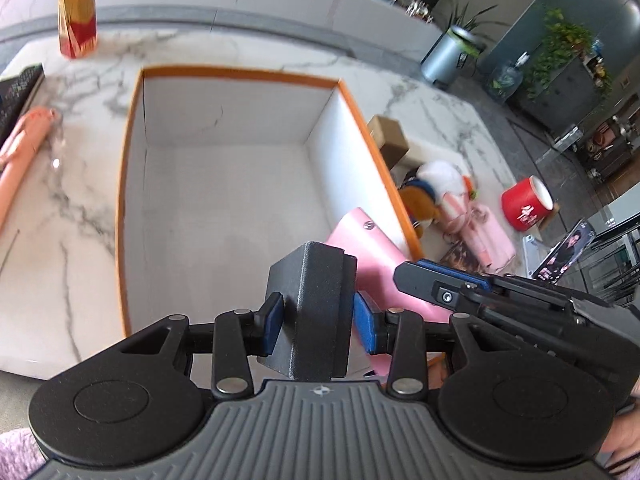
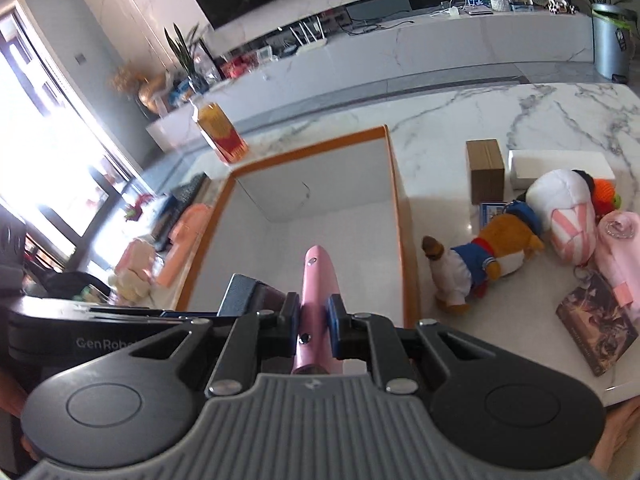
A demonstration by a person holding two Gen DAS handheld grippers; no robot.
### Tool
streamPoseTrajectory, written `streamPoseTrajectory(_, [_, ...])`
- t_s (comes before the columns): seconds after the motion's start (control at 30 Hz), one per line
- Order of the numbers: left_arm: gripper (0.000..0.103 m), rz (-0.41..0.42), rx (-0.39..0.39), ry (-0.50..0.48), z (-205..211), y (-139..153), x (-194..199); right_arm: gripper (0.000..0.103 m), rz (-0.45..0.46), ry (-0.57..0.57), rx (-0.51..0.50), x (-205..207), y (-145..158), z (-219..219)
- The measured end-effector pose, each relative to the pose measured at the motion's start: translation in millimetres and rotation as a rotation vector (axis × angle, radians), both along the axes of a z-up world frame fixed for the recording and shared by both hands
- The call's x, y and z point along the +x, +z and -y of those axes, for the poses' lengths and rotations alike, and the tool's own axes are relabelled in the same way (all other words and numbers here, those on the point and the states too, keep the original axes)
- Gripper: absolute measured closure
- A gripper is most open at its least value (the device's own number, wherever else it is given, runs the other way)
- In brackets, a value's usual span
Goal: Organize objects
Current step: 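Lower the gift box and pink wallet into the orange box and open both tools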
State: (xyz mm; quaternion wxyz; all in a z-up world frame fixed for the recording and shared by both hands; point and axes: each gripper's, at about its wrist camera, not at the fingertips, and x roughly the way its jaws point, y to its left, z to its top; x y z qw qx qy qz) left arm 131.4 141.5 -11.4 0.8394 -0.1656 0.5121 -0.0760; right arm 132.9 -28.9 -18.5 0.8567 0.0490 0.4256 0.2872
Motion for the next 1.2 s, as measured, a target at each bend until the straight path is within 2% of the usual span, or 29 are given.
streamPoseTrajectory(0.1, [0.058,-0.032,-0.012,0.019,-2,-9,7,0.088,0.031,-0.018,-0.096,0,-6,-5])
streamPoseTrajectory(0.2, [0.058,-0.065,-0.058,0.044,-3,-19,12,0.088,0.043,-0.022,-0.173,-1,-10,-10])
streamPoseTrajectory(0.37, [0.058,-0.114,-0.093,0.063,-2,-35,18,0.088,0.108,0.024,-0.336,-11,-14,-26])
streamPoseTrajectory(0.6, [0.058,-0.164,-0.114,0.054,1,-44,21,0.088,0.108,0.063,-0.437,-13,-23,-36])
streamPoseTrajectory(0.73, [0.058,-0.19,-0.12,0.059,1,-49,23,0.091,0.109,0.072,-0.458,-13,-24,-38])
streamPoseTrajectory(0.87, [0.059,-0.211,-0.125,0.054,4,-52,24,0.091,0.086,0.083,-0.438,-12,-21,-33])
streamPoseTrajectory(0.97, [0.058,-0.217,-0.125,0.05,5,-52,25,0.086,0.038,0.092,-0.367,-11,-17,-23])
streamPoseTrajectory(1.07, [0.058,-0.226,-0.132,0.051,4,-52,27,0.075,0.021,0.098,-0.266,-13,-5,-9])
streamPoseTrajectory(1.2, [0.058,-0.244,-0.152,0.058,4,-56,29,0.066,0.066,0.038,-0.216,-15,12,10])
